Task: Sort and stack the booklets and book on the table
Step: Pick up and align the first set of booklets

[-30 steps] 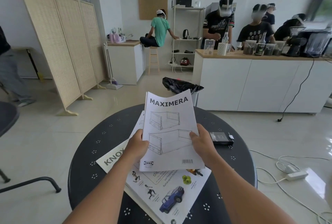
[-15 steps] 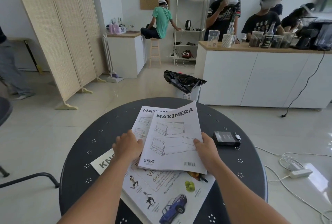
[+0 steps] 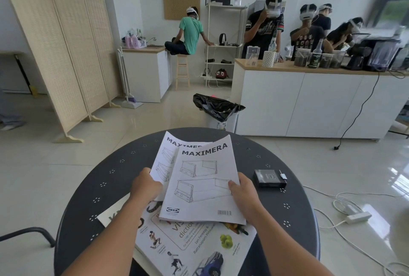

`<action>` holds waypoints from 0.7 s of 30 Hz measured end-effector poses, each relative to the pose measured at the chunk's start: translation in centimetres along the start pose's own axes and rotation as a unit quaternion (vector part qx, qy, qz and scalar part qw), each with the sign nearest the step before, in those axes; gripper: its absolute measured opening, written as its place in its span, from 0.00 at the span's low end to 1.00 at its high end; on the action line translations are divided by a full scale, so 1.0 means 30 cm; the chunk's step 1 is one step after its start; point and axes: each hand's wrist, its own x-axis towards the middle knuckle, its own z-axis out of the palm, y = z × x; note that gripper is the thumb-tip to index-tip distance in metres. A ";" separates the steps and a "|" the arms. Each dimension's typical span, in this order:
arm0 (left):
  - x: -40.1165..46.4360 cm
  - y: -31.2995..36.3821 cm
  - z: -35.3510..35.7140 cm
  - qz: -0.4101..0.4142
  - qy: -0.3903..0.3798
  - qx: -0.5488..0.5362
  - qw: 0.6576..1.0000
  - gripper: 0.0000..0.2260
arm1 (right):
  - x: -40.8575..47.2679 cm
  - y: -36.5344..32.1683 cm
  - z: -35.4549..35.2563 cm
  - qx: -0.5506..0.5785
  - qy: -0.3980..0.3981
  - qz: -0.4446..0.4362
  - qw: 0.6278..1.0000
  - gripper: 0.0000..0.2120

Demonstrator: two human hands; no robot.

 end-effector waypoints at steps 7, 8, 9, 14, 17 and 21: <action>-0.043 -0.013 -0.021 0.035 0.021 -0.077 0.996 0.13 | -0.011 -0.033 -0.005 0.000 0.001 -0.003 1.000 0.09; -0.052 -0.017 -0.027 0.042 0.020 -0.090 0.995 0.15 | -0.016 -0.040 -0.007 0.004 0.001 -0.005 1.000 0.09; -0.059 -0.019 -0.033 0.048 0.020 -0.099 0.994 0.16 | -0.021 -0.047 -0.009 0.008 0.001 -0.006 1.000 0.09; -0.104 -0.015 -0.059 0.062 0.043 -0.152 0.985 0.17 | -0.051 -0.086 -0.025 0.035 0.009 -0.024 0.999 0.09; -0.140 -0.016 -0.082 0.047 0.031 -0.207 0.977 0.20 | -0.072 -0.100 -0.043 0.048 0.015 -0.033 0.998 0.09; -0.186 -0.043 -0.086 0.009 -0.013 -0.277 0.961 0.21 | -0.103 -0.107 -0.056 0.066 0.014 -0.024 0.997 0.09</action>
